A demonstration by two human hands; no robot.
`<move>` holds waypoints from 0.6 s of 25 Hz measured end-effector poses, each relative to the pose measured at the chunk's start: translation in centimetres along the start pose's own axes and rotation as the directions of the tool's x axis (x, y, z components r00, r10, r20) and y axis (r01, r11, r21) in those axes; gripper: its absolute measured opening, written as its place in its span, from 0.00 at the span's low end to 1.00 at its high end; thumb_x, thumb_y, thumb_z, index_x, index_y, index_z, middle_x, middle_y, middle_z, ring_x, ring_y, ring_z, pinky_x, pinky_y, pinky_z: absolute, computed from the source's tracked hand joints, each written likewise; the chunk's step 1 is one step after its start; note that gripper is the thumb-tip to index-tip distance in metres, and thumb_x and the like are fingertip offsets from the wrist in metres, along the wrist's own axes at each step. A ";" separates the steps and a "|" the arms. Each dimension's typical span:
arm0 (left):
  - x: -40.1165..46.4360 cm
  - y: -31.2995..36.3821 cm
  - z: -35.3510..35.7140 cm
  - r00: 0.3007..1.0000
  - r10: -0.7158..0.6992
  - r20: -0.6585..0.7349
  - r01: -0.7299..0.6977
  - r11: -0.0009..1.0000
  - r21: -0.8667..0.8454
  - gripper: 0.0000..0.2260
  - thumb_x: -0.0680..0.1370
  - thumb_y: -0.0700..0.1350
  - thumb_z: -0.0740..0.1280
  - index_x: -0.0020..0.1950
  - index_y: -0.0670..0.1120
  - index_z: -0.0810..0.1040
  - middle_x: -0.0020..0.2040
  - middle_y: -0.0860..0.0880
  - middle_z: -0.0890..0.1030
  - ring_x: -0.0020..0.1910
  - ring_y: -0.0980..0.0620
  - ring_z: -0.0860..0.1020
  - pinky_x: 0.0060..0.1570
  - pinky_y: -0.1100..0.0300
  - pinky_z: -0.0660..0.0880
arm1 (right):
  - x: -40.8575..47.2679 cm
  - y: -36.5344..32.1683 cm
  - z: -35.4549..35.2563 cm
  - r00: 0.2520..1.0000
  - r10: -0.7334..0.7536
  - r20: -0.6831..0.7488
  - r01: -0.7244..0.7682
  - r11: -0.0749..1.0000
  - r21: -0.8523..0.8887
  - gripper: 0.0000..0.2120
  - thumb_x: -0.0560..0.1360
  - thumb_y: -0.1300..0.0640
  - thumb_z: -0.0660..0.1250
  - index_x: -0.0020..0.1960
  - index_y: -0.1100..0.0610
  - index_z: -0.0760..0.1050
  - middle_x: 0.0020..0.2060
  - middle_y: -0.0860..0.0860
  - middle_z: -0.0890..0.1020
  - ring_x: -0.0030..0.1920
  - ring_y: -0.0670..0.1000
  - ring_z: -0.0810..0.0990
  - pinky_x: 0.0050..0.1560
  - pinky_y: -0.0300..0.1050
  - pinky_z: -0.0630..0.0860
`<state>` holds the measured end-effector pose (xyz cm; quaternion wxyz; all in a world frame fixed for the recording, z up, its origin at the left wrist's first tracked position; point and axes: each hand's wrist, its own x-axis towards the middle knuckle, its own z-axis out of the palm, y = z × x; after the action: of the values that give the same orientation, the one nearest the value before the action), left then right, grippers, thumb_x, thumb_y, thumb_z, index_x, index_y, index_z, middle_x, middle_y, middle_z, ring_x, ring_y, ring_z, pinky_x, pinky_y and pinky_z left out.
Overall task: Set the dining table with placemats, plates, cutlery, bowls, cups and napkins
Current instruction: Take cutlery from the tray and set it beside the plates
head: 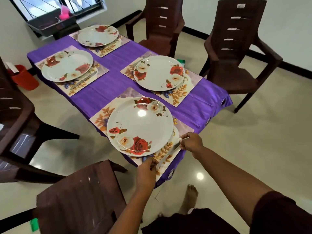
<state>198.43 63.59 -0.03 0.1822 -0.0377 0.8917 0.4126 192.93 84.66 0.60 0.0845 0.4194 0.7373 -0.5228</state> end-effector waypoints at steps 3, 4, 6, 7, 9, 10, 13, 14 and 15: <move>0.0 -0.2 1.1 0.996 0.064 -0.064 -0.061 0.997 0.052 0.07 0.76 0.33 0.66 0.50 0.43 0.80 0.46 0.49 0.82 0.46 0.51 0.79 0.46 0.55 0.78 | 0.8 0.4 -0.2 0.999 0.028 0.030 -0.030 0.999 0.042 0.04 0.75 0.67 0.68 0.43 0.61 0.78 0.35 0.56 0.81 0.31 0.50 0.79 0.39 0.45 0.83; 0.0 -0.2 1.5 0.993 0.073 -0.089 -0.068 0.996 0.056 0.07 0.76 0.33 0.66 0.49 0.42 0.80 0.45 0.48 0.82 0.45 0.50 0.79 0.45 0.54 0.78 | 1.0 0.4 -0.3 0.999 0.033 0.042 -0.035 0.998 0.058 0.04 0.75 0.68 0.68 0.43 0.61 0.77 0.35 0.56 0.81 0.30 0.50 0.79 0.37 0.44 0.82; 0.2 -0.1 2.1 0.989 0.083 -0.123 -0.075 0.995 0.071 0.07 0.75 0.32 0.66 0.49 0.42 0.80 0.45 0.47 0.82 0.44 0.49 0.79 0.43 0.53 0.78 | 1.6 0.5 -0.5 0.997 0.044 0.063 -0.050 0.995 0.087 0.06 0.75 0.69 0.67 0.41 0.60 0.76 0.35 0.57 0.80 0.29 0.51 0.78 0.34 0.43 0.80; 0.3 0.0 2.4 0.987 0.096 -0.132 -0.086 0.993 0.083 0.07 0.75 0.32 0.66 0.49 0.42 0.80 0.46 0.47 0.81 0.45 0.48 0.79 0.43 0.54 0.77 | 1.9 0.4 -0.5 0.996 0.051 0.068 -0.057 0.994 0.092 0.07 0.74 0.69 0.67 0.40 0.60 0.76 0.35 0.57 0.80 0.29 0.51 0.78 0.34 0.44 0.80; 0.6 0.0 2.6 0.981 0.123 -0.147 -0.107 0.988 0.110 0.08 0.75 0.32 0.68 0.51 0.41 0.79 0.50 0.47 0.80 0.50 0.48 0.78 0.46 0.58 0.75 | 2.2 0.4 -0.6 0.996 0.057 0.065 -0.062 0.995 0.079 0.07 0.74 0.69 0.67 0.40 0.60 0.76 0.36 0.58 0.81 0.30 0.52 0.79 0.37 0.46 0.82; 0.6 0.0 2.7 0.978 0.140 -0.154 -0.119 0.983 0.139 0.09 0.74 0.33 0.69 0.53 0.41 0.79 0.52 0.47 0.79 0.52 0.49 0.77 0.48 0.60 0.73 | 2.3 0.5 -0.5 0.997 0.055 0.059 -0.059 0.996 0.066 0.06 0.74 0.68 0.68 0.40 0.60 0.76 0.37 0.58 0.82 0.30 0.52 0.79 0.39 0.48 0.83; 0.7 -0.4 2.9 0.961 0.226 -0.158 -0.186 0.955 0.231 0.12 0.72 0.32 0.71 0.55 0.40 0.83 0.54 0.46 0.81 0.53 0.46 0.78 0.49 0.62 0.71 | 2.5 0.7 -0.4 0.998 0.025 0.051 -0.024 1.000 -0.021 0.04 0.72 0.63 0.72 0.41 0.60 0.78 0.35 0.55 0.84 0.33 0.52 0.82 0.44 0.51 0.84; 0.7 -0.6 3.0 0.956 0.249 -0.156 -0.206 0.946 0.248 0.12 0.71 0.32 0.72 0.54 0.40 0.83 0.52 0.46 0.81 0.51 0.46 0.79 0.48 0.62 0.72 | 2.7 0.7 -0.3 0.998 0.007 0.062 -0.004 0.999 -0.050 0.05 0.71 0.61 0.74 0.41 0.59 0.78 0.34 0.55 0.84 0.34 0.52 0.83 0.44 0.52 0.84; 0.8 -0.7 3.1 0.954 0.256 -0.157 -0.211 0.943 0.259 0.11 0.71 0.32 0.73 0.53 0.40 0.84 0.51 0.46 0.81 0.50 0.46 0.79 0.47 0.63 0.72 | 2.9 0.6 -0.3 0.997 -0.010 0.078 0.016 0.997 -0.082 0.07 0.70 0.60 0.76 0.42 0.59 0.77 0.34 0.54 0.84 0.35 0.53 0.84 0.45 0.52 0.83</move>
<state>198.75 65.50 -2.69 0.0498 0.0521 0.9462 0.3156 191.67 86.51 -1.34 0.1268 0.3902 0.7571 -0.5085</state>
